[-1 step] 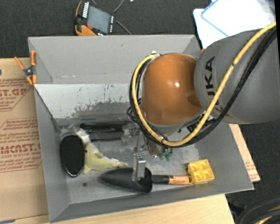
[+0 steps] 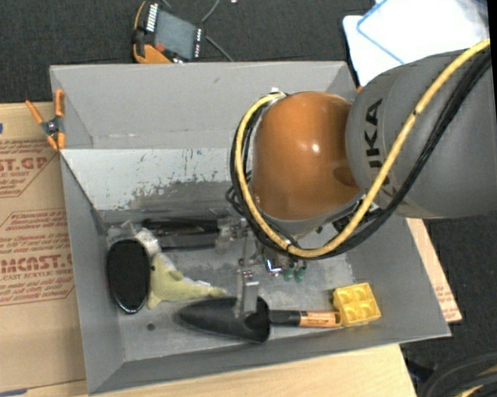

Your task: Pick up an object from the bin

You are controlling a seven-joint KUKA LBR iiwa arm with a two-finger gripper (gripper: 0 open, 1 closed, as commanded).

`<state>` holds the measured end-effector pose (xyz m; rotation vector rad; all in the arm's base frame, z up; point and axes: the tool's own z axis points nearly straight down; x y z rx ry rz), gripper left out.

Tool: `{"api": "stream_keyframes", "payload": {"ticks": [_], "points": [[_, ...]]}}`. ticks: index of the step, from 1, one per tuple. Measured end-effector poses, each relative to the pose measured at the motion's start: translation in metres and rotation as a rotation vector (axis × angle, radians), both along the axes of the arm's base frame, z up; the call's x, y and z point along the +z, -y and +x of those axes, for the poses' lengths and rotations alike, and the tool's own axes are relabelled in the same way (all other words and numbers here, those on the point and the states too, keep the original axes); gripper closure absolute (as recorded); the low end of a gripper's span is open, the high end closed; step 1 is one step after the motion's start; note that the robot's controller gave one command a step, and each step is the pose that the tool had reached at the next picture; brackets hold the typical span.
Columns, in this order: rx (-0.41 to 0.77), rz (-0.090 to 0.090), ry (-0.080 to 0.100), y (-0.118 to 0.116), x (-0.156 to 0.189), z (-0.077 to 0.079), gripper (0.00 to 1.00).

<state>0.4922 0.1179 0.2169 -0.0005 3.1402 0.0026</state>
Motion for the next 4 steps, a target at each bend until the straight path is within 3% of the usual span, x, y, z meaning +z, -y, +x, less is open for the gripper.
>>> {"api": "stream_keyframes", "payload": {"ticks": [1,2,3,4], "points": [[0.006,0.002,0.002,-0.009,-0.13,-0.009,0.0],[-0.003,0.004,0.011,-0.023,-0.069,-0.012,0.0],[0.001,0.007,0.022,-0.012,-0.152,-0.005,0.0],[-0.067,0.012,0.031,-0.031,-0.147,-0.011,0.0]]}}
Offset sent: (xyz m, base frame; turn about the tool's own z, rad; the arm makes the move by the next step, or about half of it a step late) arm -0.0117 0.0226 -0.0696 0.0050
